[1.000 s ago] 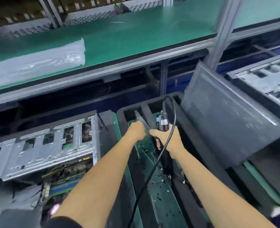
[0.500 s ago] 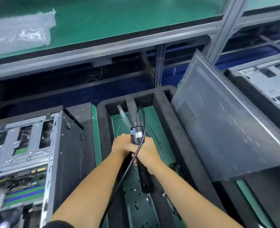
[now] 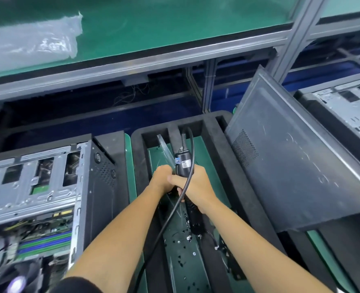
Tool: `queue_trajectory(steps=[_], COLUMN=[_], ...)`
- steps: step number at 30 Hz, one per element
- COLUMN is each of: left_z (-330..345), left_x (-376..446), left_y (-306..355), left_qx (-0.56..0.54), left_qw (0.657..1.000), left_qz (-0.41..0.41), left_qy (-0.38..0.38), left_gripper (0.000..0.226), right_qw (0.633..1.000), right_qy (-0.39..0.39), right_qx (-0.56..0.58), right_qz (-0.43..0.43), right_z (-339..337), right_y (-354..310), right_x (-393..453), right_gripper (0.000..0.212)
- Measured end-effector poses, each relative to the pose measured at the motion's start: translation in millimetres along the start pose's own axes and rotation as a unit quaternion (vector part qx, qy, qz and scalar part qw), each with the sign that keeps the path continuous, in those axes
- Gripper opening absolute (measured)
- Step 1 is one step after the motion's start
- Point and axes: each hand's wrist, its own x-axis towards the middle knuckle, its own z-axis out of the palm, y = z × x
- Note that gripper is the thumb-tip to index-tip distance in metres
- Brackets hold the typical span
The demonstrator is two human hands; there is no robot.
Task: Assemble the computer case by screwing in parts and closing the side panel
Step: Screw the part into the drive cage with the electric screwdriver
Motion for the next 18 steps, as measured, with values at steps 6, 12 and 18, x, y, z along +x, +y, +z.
queue_trajectory(steps=[6,12,18], left_z=[-48.0,-131.4,-193.6], left_x=[-25.3,-101.2,-169.7], left_y=[14.5,18.5,-53.3], left_qx=[-0.083,-0.128,-0.417], left_qw=[0.996,0.969,0.879], left_qz=[0.026,0.21,0.218], left_qy=[0.031,0.006,0.081], left_gripper=[0.026,0.049,0.016], right_qw=[0.987,0.953,0.901], right_qy=[0.052,0.091,-0.001], right_qx=[-0.011,0.109,0.265], right_qz=[-0.149,-0.269,-0.345], right_z=[6.4,40.1,105.1], right_y=[-53.4,-121.0,-188.5], right_x=[-21.3,-59.6,-93.9], right_gripper=[0.026,0.026,0.024])
